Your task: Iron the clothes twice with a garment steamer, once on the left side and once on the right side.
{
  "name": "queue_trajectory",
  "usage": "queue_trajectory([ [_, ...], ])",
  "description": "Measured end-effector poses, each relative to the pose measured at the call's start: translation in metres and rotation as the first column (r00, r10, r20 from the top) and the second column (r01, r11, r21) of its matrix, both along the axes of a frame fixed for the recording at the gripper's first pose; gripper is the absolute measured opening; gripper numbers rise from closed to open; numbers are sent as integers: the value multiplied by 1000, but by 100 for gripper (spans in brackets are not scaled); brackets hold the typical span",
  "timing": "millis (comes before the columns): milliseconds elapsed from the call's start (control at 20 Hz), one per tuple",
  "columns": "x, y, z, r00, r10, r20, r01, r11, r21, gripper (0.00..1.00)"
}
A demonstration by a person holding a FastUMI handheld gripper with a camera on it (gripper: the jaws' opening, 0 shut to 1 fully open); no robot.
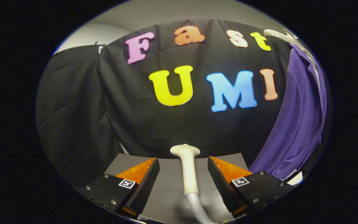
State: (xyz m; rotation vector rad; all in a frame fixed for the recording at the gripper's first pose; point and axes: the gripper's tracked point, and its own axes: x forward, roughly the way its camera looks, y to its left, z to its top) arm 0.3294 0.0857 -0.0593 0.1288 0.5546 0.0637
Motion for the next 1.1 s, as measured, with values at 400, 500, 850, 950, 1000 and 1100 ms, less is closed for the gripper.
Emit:
queue_trajectory([
  [400, 53, 2, -87, 955, -106, -279, 125, 991, 50, 96],
  [500, 59, 4, -104, 937, -103, -333, 127, 991, 51, 95],
  [850, 56, 23, -137, 910, -75, -409, 98, 995, 36, 82],
  [950, 56, 16, -138, 908, -118, -402, 130, 991, 3, 75],
  [1000, 56, 14, -142, 906, -134, -401, 145, 989, -2, 65],
  [1100, 57, 14, -142, 910, -141, -390, 158, 987, 13, 58],
])
